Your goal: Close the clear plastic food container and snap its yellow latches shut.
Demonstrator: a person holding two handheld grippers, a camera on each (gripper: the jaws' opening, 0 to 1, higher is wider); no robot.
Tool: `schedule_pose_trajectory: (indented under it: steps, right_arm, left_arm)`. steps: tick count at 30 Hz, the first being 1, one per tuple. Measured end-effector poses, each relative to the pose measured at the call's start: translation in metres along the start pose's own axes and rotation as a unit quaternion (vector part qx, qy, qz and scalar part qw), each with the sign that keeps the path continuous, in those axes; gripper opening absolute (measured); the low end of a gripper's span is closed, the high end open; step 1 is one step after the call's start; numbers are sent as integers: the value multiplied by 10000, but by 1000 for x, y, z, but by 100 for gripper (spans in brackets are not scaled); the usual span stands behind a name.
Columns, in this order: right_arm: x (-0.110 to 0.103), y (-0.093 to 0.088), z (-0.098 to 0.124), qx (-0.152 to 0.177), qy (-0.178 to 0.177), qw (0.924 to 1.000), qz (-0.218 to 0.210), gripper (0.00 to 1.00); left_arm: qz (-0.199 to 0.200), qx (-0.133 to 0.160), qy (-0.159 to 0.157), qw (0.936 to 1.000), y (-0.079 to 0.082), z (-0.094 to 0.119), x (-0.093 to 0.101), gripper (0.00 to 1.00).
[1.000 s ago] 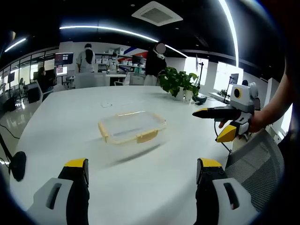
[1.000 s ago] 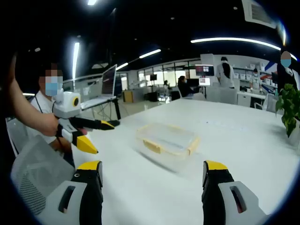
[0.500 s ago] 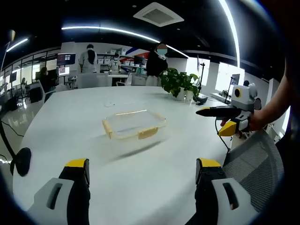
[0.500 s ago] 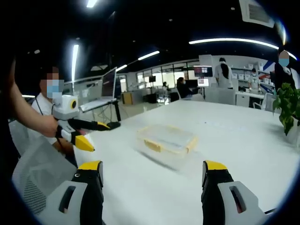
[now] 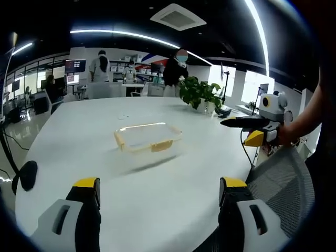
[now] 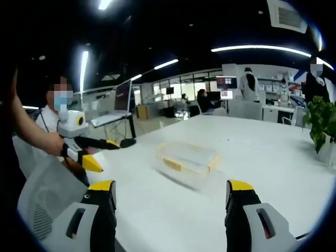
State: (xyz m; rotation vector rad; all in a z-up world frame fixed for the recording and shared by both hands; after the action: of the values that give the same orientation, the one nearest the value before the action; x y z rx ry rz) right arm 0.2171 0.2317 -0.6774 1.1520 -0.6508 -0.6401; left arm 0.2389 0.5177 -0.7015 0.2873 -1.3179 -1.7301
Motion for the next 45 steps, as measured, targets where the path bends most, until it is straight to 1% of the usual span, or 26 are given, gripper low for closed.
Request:
schedule_pose_trajectory:
  steps: [5,17,23,26,30,33,37,38,40,45]
  right_arm:
    - [0,7,8,54,-65,10000,-10,86]
    - [-2,11,21,53,-69,10000,31,86]
    - [-4,9,27,27,-23,10000,-4,85]
    - [-3,6,28,-39,-36,10000,40,85]
    - [-4,5,28,4,-56,10000,15,85]
    - [-6,2,27,-19,-73,10000,45,84]
    - [-9,-2,24,-85,-12,9999,101,84]
    - [-9,-3,24,-109,1,9999,100,84]
    - [-10,-5,24,-142,14,9998,116,84]
    - [-11,-6,23,-181,25,9998,126,85]
  left_arm:
    - [19,29,-9,10000,-1,4,3,95]
    - [86,46,-22,10000,-9,14,11,94]
    - [96,87,8,9999,-10,17,11,93]
    - [97,104,15,9999,-11,18,11,92]
    - [58,58,16,10000,-14,17,11,92]
    - [44,72,28,10000,-16,17,11,92]
    - [-21,60,-4,10000,-20,16,11,90]
    - [1,77,-7,10000,-20,16,10,90]
    - [186,166,-56,9997,-20,15,10,91]
    - [107,176,-8,9998,-21,15,10,92]
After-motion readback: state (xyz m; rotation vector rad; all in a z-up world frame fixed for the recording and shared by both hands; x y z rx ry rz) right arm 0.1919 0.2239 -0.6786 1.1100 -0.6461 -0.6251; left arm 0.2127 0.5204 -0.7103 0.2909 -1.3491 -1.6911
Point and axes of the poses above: the point that each gripper's makers call its tool centre point, and the gripper's own axes: z roughly backward along the fingers, x roughly to its right, y roughly out of its top, the point moved 8 cm from there along z, roughly backward along the fingers, and after that the axes turned 13 degrees about z, right-handed, at the moved point
